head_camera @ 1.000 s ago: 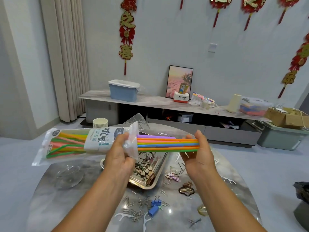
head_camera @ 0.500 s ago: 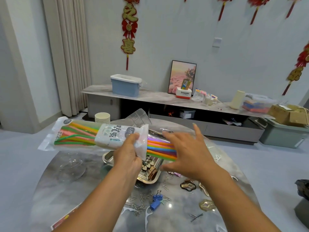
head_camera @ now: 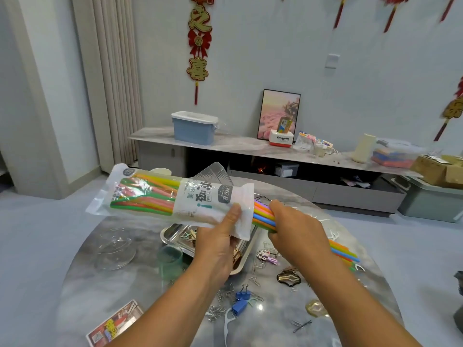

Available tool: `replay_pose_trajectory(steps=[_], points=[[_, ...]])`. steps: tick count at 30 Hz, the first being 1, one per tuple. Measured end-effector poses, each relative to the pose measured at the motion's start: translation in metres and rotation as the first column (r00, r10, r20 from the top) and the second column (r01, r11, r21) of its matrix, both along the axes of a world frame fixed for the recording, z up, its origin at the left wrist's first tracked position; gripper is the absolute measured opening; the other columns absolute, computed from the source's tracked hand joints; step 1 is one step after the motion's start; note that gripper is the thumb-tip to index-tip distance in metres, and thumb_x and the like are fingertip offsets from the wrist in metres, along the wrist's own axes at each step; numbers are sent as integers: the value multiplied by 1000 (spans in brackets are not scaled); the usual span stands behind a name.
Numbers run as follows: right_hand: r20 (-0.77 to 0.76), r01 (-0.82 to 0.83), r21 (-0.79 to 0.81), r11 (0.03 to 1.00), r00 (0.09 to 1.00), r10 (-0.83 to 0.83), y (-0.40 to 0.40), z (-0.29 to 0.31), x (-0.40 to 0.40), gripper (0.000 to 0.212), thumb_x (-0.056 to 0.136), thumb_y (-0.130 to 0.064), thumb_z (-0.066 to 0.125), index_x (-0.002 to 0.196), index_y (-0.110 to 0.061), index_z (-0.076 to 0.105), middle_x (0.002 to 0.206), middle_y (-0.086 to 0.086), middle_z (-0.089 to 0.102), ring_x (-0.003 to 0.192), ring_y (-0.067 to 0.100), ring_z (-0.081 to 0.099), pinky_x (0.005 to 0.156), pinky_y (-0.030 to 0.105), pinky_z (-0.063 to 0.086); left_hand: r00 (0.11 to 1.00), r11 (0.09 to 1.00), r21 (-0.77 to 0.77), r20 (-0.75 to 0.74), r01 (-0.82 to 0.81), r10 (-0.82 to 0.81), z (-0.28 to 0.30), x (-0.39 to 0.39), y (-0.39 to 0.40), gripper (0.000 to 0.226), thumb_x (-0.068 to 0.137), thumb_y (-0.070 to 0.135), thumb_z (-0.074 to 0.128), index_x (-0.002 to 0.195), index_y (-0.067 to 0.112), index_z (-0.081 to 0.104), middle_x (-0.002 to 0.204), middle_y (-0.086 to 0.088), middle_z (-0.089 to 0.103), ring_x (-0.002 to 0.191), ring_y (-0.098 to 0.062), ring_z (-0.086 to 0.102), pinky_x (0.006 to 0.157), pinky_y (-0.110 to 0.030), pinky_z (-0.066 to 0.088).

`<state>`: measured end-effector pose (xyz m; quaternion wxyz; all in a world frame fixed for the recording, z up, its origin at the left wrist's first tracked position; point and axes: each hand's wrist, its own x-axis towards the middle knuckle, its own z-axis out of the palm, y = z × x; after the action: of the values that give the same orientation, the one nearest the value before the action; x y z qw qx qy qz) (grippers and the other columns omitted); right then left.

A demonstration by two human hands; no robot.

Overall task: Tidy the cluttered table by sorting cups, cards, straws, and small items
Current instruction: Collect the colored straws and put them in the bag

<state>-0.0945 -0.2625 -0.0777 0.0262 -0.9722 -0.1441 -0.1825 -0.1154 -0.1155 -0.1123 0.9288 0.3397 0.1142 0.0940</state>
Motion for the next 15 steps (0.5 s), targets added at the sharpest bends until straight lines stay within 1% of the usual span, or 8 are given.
replay_pose_trajectory(steps=[3, 6, 7, 8, 10, 11, 13, 15], points=[[34, -23, -41, 999, 999, 24, -5, 1, 0, 26, 94, -25, 59, 114, -32, 43, 107, -3, 63, 90, 26, 61, 67, 33, 37, 999, 997, 67, 30, 42, -44, -3, -1, -2, 32, 76, 13, 77, 104, 8, 65, 86, -9, 78, 71, -17, 75, 52, -26, 57], [-26, -110, -41, 993, 994, 109, -12, 7, 0, 49, 93, -24, 60, 135, -40, 41, 119, -4, 62, 101, 26, 62, 78, 36, 47, 990, 983, 135, 48, 128, -135, -2, -2, 1, 30, 70, 18, 79, 97, 9, 70, 83, -9, 77, 68, -20, 74, 51, -29, 58], [-45, -115, -47, 992, 993, 113, -13, 8, -1, 57, 93, -24, 60, 142, -41, 35, 123, -4, 62, 103, 27, 62, 81, 37, 49, 984, 972, 176, 50, 159, -170, -2, -2, 2, 32, 65, 22, 84, 93, 11, 74, 86, -11, 76, 70, -24, 72, 57, -34, 60], [-56, -109, -58, 992, 993, 106, -14, 9, -2, 64, 94, -23, 60, 147, -41, 29, 125, -3, 61, 104, 28, 63, 79, 37, 49, 977, 956, 221, 43, 193, -207, -2, -3, 2, 37, 58, 28, 92, 89, 13, 77, 89, -15, 75, 75, -30, 70, 67, -42, 61], [-79, -84, -50, 995, 994, 80, -13, 6, -3, 79, 93, -17, 58, 153, -39, 12, 122, 1, 63, 98, 33, 64, 71, 37, 44, 962, 928, 270, 17, 257, -271, 1, -7, -1, 61, 41, 38, 102, 91, 13, 78, 100, -27, 71, 88, -39, 61, 89, -67, 48], [-95, -69, -26, 997, 993, 66, -13, 4, -3, 87, 92, -14, 57, 155, -38, 4, 118, 3, 64, 94, 34, 64, 67, 36, 42, 955, 919, 273, -2, 284, -295, 0, -9, -4, 70, 37, 40, 103, 95, 10, 77, 104, -31, 68, 90, -42, 58, 91, -73, 41], [-127, -34, 10, 999, 991, 35, -12, 4, -1, 100, 90, -11, 57, 157, -35, -11, 110, 5, 66, 86, 34, 63, 64, 35, 41, 943, 894, 305, -50, 328, -329, -3, -10, -4, 79, 39, 40, 103, 101, 1, 73, 102, -32, 64, 88, -44, 55, 87, -68, 39], [-148, -8, 6, 1000, 989, 9, -15, 5, 1, 106, 88, -12, 58, 158, -33, -19, 102, 6, 64, 83, 32, 61, 63, 35, 40, 924, 861, 344, -55, 374, -379, -3, -12, -1, 75, 47, 35, 102, 102, -7, 70, 98, -31, 61, 86, -43, 52, 80, -57, 41]])
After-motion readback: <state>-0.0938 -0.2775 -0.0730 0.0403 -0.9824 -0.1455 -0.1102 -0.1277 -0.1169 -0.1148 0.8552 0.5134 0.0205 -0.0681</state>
